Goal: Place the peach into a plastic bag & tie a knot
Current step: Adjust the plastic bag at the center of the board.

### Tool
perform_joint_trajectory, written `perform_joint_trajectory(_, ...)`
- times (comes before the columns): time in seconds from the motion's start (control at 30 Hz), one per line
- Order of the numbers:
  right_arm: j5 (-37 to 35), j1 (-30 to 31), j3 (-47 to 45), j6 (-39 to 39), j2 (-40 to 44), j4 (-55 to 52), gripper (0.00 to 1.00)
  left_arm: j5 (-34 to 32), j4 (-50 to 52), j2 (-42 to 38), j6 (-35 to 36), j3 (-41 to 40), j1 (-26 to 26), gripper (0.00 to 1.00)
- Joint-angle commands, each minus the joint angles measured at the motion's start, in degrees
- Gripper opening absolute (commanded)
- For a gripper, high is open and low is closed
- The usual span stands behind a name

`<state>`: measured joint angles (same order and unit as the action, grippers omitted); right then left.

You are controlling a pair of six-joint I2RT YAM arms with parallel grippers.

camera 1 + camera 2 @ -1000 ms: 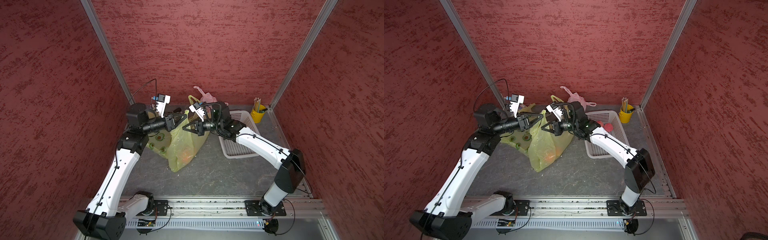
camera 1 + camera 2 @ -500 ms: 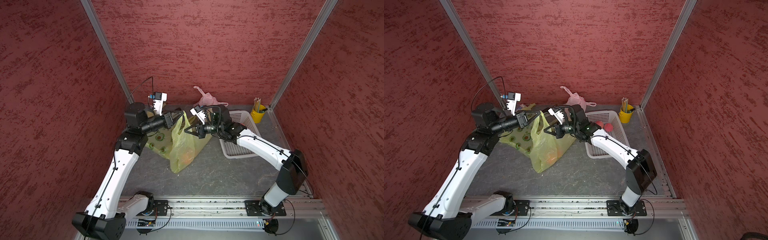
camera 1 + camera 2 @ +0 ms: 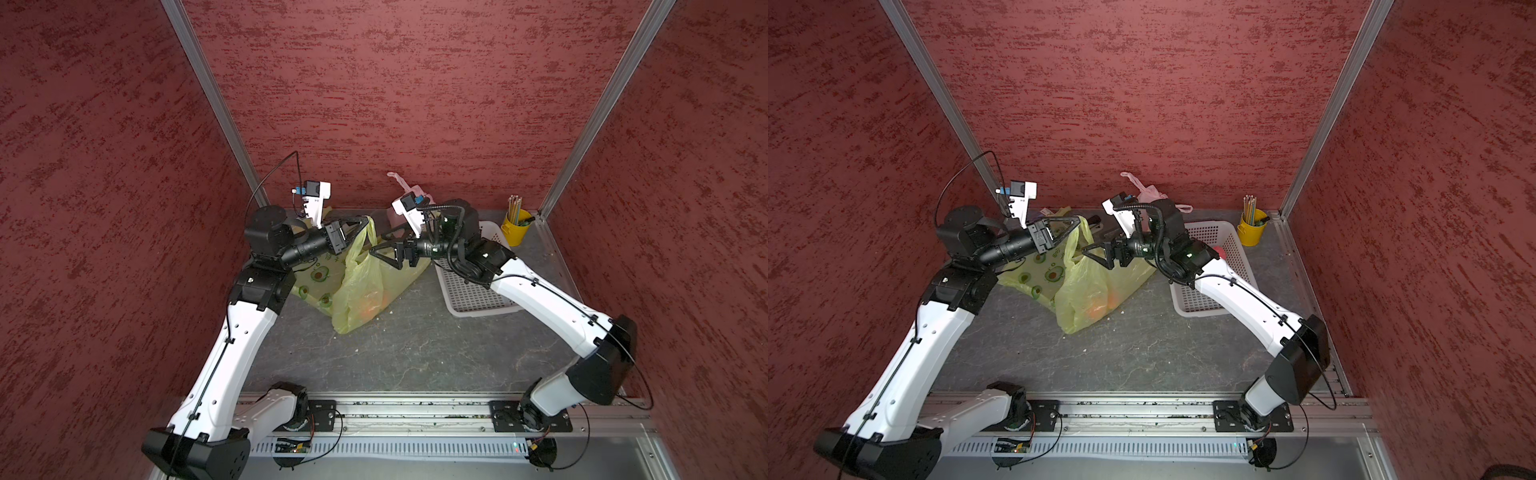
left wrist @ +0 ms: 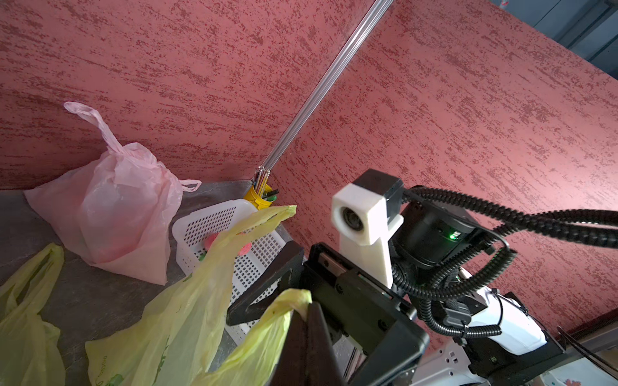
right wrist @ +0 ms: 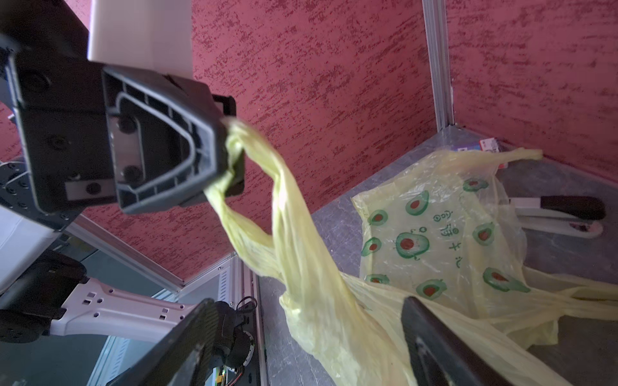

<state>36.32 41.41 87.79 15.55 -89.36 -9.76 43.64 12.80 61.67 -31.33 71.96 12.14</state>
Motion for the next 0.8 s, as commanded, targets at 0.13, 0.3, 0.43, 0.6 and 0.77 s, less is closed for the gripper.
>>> perform_joint_trajectory(0.13, -12.44, 3.97, 7.10, -2.43, -0.86, -4.95, 0.90, -2.06, -1.46, -0.06, -0.93, -0.07, 1.69, 0.00)
perform_joint_trajectory(0.3, -14.63, 6.06, 10.15, -3.29, -2.92, -6.66, 0.89, -2.81, -0.89, -0.01, -0.92, -0.16, 2.00, 0.00)
perform_joint_trajectory(0.43, -18.07, 7.22, 13.10, -4.32, -5.14, -9.77, 0.77, -2.77, -1.48, -0.05, -1.48, -0.27, 2.10, 0.00)
perform_joint_trajectory(0.6, -19.04, 7.37, 13.48, -5.12, -5.73, -10.84, 0.69, -1.74, -1.74, 0.29, -1.81, 0.11, 1.98, 0.00)
perform_joint_trajectory(0.77, -19.69, 7.37, 11.41, -6.50, -4.00, -11.39, 0.72, -1.46, -1.24, 0.10, -1.62, 0.14, 1.70, 0.00)
